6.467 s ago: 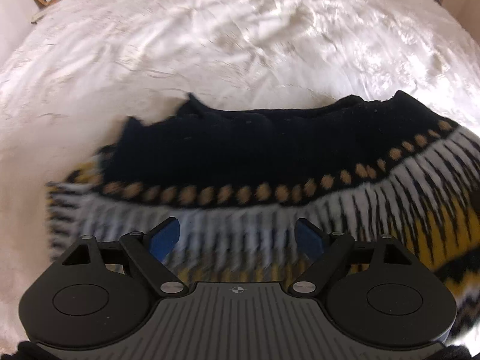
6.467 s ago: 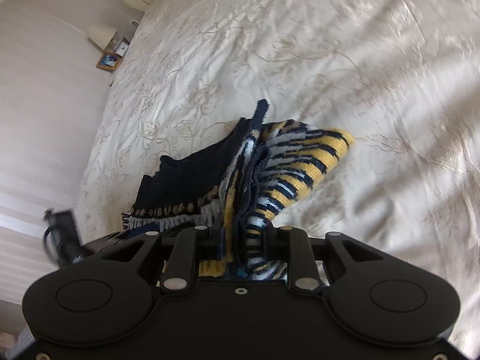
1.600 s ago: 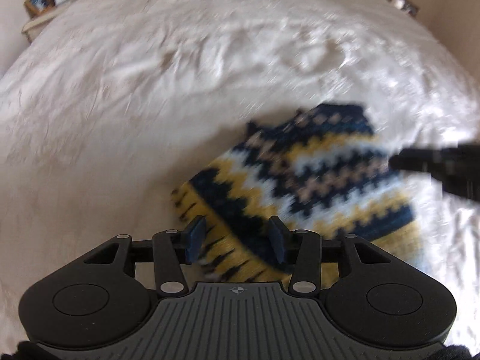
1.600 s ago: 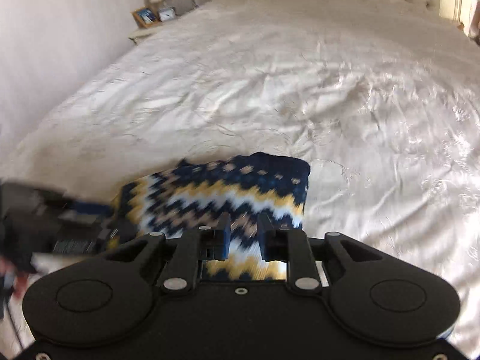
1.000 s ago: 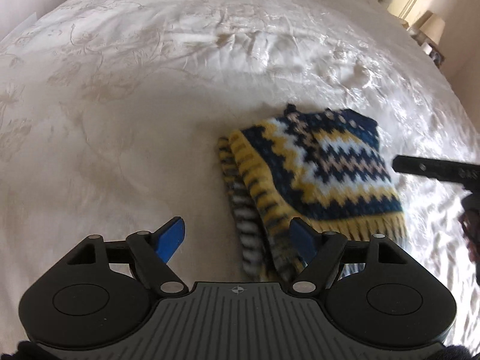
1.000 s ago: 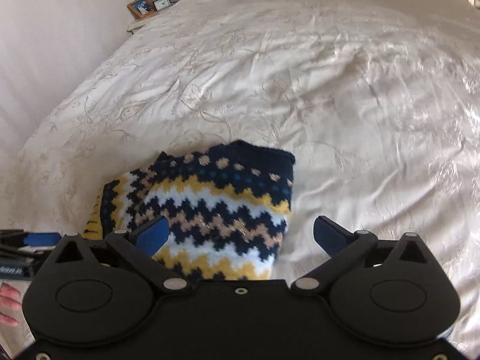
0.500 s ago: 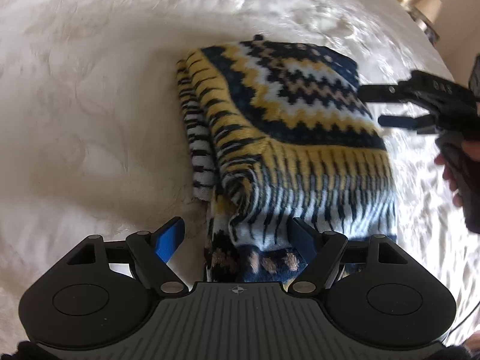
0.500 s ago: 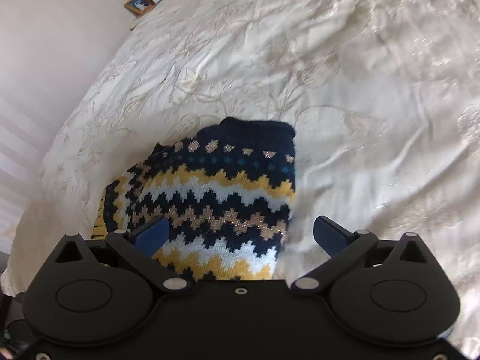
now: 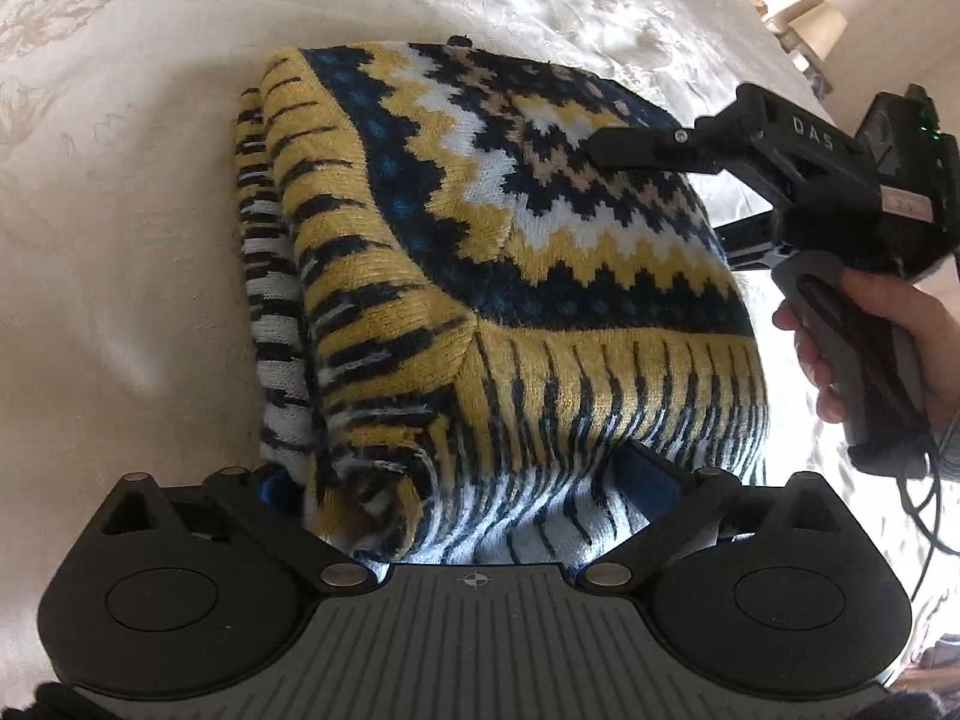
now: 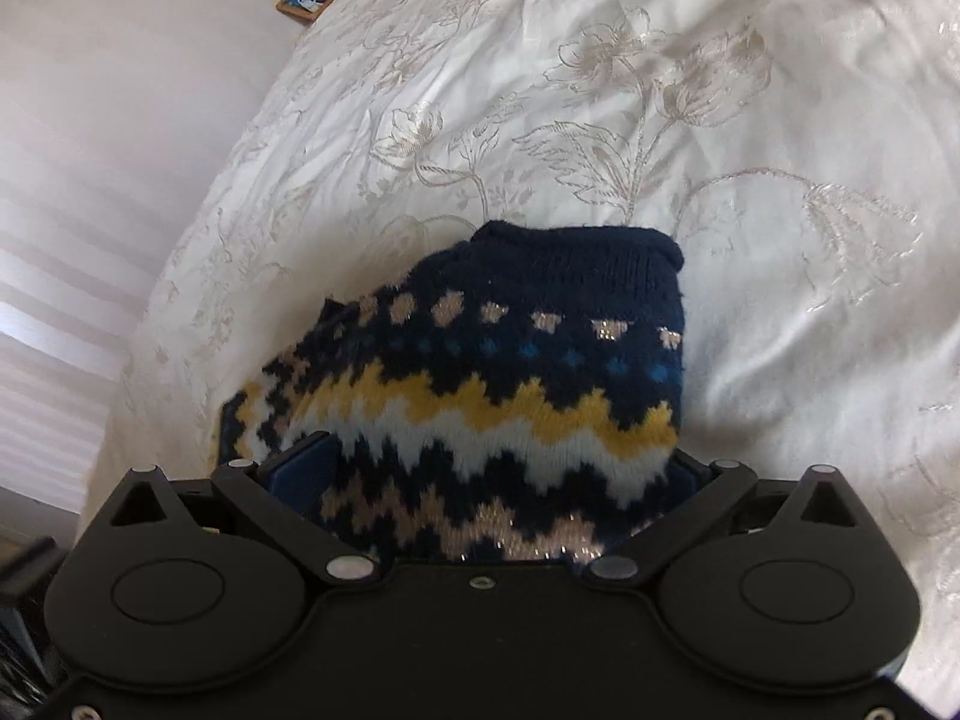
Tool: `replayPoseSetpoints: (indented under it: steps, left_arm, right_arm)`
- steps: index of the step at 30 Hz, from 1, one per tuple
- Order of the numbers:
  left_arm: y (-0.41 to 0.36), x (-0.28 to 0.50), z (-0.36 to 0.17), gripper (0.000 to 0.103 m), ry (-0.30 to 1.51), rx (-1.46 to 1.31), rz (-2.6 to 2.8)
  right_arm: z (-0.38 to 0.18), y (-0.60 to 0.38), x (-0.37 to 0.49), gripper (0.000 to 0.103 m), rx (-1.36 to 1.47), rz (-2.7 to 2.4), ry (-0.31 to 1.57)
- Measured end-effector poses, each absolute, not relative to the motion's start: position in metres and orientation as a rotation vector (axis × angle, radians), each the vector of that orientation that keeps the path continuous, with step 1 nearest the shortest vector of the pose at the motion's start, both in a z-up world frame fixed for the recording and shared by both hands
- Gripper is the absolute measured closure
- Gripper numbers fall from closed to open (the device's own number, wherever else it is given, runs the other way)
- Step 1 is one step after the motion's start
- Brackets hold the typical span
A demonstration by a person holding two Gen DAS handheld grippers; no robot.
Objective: Fold small clothes
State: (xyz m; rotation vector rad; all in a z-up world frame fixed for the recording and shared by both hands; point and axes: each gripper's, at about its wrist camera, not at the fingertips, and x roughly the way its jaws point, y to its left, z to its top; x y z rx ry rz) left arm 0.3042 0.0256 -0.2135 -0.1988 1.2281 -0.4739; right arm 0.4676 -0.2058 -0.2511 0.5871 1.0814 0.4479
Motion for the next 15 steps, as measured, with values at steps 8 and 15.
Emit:
replayPoseSetpoints:
  steps: [8,15]
  left_arm:
    - [0.034,0.275,-0.19,0.069,1.15,-0.184,-0.482]
    - [0.027,0.251,-0.152,0.074,1.087,-0.189,-0.548]
  right_arm:
    - [-0.223,-0.21,0.451,0.057,0.562,0.367,1.06]
    - [-0.167,-0.205,0.416,0.061,0.56,0.342,0.995]
